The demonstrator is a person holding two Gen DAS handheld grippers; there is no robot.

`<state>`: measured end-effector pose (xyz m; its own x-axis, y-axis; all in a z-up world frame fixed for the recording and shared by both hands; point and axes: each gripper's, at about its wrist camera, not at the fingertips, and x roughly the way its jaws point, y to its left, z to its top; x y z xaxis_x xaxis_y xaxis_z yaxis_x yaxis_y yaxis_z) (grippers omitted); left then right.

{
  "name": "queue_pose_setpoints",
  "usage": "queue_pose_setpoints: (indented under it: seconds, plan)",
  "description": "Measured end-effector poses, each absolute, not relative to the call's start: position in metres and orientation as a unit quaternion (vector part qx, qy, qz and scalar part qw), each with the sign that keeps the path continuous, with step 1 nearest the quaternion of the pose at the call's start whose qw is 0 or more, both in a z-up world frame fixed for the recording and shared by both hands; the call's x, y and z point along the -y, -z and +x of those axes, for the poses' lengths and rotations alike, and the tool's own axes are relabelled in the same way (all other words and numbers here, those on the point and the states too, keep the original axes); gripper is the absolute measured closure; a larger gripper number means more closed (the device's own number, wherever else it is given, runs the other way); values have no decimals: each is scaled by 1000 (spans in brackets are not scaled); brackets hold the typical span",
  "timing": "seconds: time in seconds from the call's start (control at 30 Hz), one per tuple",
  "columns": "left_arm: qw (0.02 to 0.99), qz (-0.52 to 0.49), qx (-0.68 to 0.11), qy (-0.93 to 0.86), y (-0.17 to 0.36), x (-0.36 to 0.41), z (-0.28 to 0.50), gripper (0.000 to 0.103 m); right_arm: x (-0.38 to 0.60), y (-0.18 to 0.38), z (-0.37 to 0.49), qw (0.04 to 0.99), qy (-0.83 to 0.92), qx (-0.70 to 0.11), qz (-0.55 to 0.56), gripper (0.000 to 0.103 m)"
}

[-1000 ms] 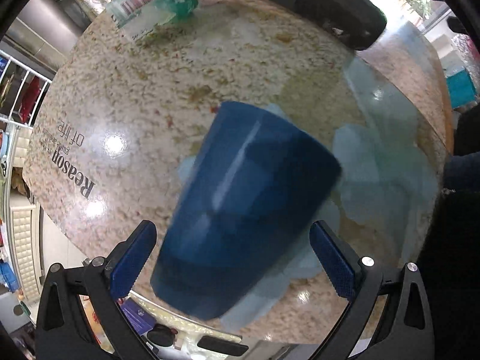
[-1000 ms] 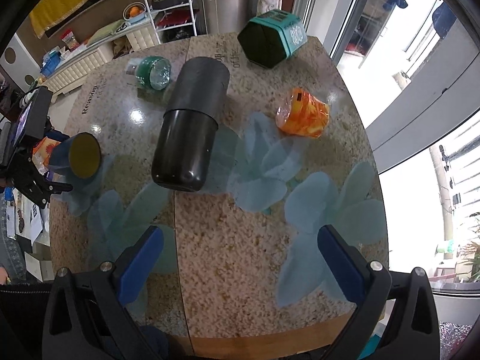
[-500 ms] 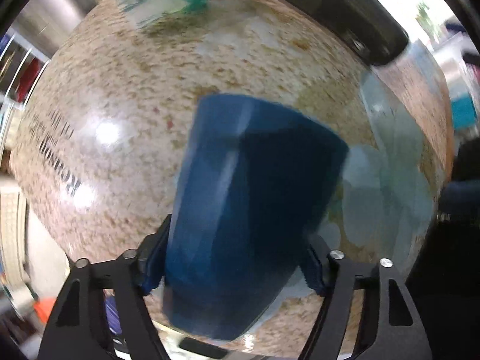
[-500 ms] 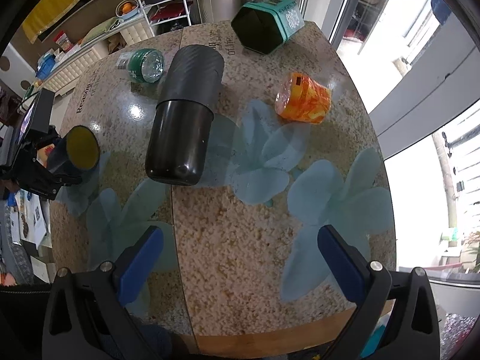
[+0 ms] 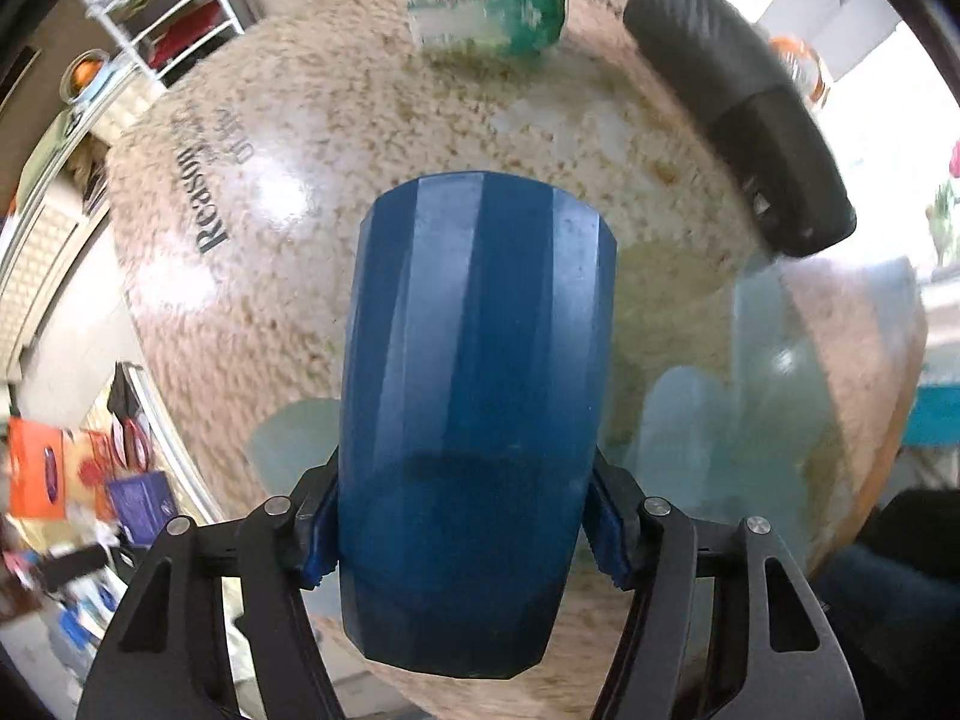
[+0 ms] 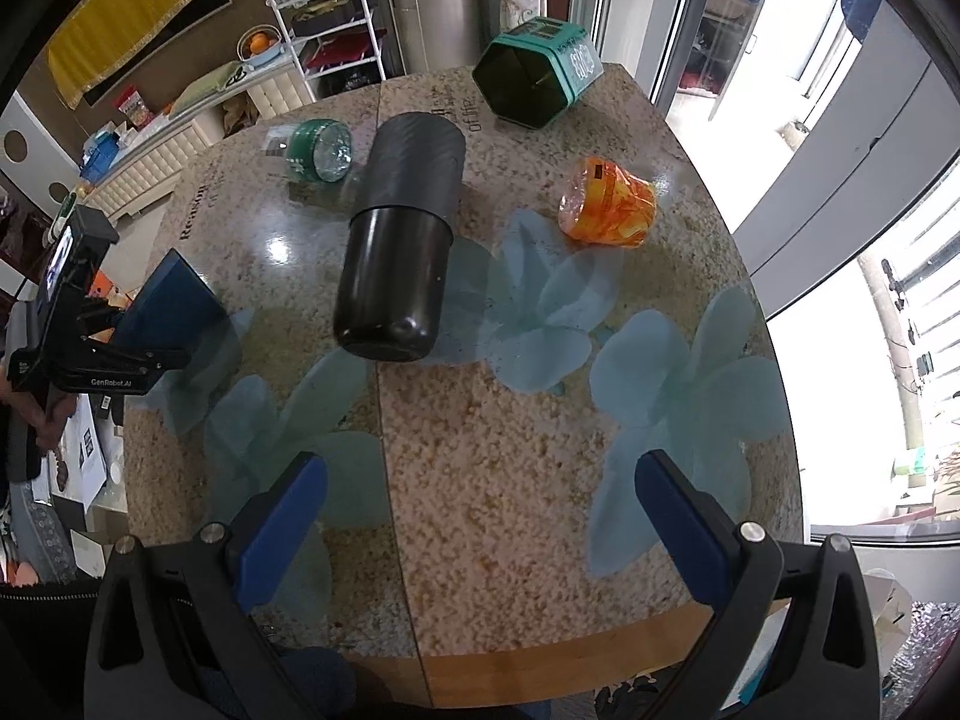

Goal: Flip cup upright

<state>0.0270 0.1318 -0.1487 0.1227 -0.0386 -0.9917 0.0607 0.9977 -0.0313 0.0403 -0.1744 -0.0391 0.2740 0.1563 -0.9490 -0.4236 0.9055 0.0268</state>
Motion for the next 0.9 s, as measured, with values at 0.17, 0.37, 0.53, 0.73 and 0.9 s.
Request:
queue_pose_setpoints:
  seconds: [0.17,0.37,0.53,0.73,0.9]
  plan:
    - [759,-35,-650,7,138,-123,8,34,174,41,25,792,-188,-571,-110,0]
    - [760,-107,-641,-9,141,-98,-9,34,179,39,7,794,-181,-570,-108,0]
    - [765,-140,-628,-12,136,-69,-22,34,192,35,4,798,-168,-568,-106,0]
    - [778,-172,-604,-8,130,-26,-38,34,204,34,5,794,-181,-569,-117,0]
    - [775,-189,-602,-31,128,15,-47,34,219,36,10,784,-200,-575,-119,0]
